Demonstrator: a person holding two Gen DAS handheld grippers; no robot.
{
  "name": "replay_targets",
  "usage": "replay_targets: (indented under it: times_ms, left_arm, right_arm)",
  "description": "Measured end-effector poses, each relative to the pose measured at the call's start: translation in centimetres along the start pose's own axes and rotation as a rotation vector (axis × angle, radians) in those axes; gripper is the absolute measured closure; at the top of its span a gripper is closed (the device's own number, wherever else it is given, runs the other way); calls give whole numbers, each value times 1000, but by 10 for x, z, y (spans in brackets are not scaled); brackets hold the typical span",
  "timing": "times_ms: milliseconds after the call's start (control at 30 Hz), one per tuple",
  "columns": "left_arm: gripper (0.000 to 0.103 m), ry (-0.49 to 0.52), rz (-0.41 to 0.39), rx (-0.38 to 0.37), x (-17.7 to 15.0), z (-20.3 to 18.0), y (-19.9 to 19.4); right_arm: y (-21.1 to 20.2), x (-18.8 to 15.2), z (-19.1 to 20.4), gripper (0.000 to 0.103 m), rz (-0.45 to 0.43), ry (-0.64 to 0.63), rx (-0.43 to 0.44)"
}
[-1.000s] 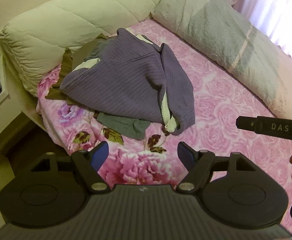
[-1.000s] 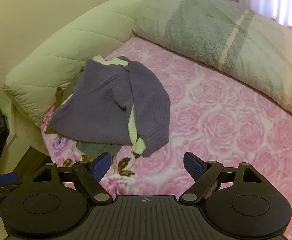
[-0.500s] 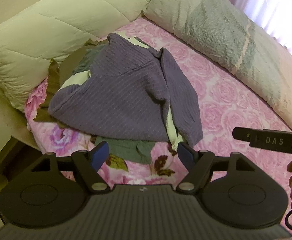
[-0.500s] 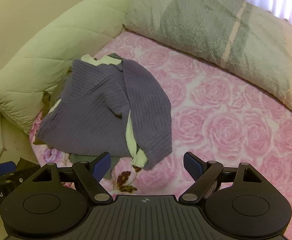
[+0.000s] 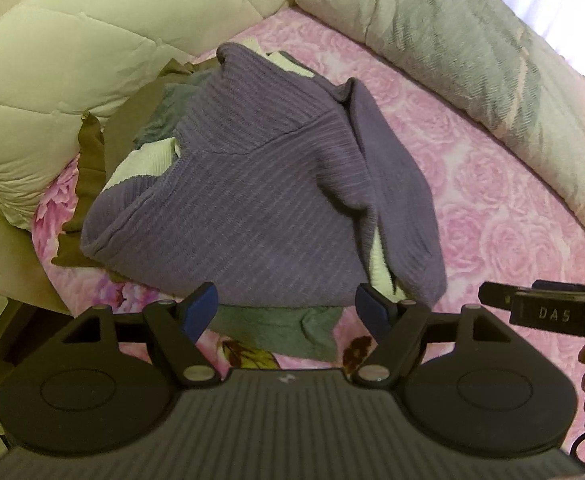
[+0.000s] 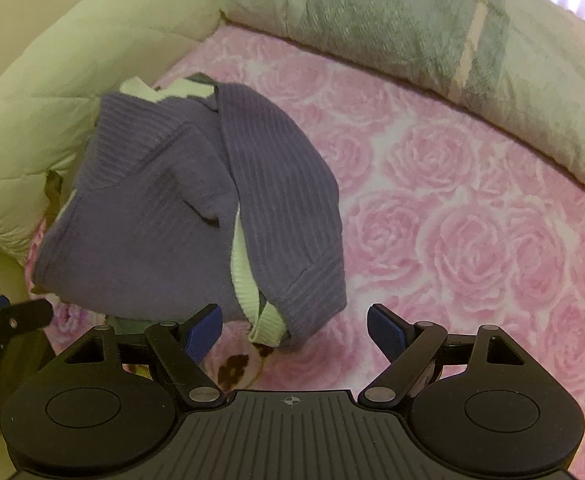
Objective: Fold clothes
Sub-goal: 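Grasp the cardigan with both grippers, lift and shake it out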
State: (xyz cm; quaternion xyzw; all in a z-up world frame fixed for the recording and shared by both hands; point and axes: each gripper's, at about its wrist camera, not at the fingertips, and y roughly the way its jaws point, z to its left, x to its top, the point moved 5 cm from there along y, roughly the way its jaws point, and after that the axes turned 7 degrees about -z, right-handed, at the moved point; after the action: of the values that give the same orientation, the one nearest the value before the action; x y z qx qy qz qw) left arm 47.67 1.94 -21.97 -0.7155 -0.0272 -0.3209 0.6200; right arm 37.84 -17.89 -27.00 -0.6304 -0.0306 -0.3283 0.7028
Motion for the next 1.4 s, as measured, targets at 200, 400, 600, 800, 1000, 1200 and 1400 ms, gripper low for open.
replay_targets:
  times_ms: [200, 400, 600, 800, 1000, 1200, 1400]
  left_arm:
    - [30, -7, 34, 14, 2, 17, 29]
    - [30, -26, 59, 34, -3, 37, 52]
    - [30, 16, 25, 83, 3, 63, 75]
    - [30, 164, -61, 140, 21, 88, 103]
    - [47, 249, -5, 57, 19, 108, 139]
    - [95, 197, -28, 11, 17, 112, 118]
    - [96, 198, -174, -80, 47, 92, 49]
  right_arm:
    - [38, -8, -3, 33, 63, 6, -13]
    - [78, -19, -9, 33, 132, 18, -37]
    - [112, -32, -17, 33, 179, 31, -64]
    - [138, -40, -27, 33, 199, 110, -60]
    - [158, -47, -39, 59, 198, 264, -11]
    - [131, -44, -51, 88, 107, 375, 35]
    - [57, -13, -71, 90, -117, 510, 103]
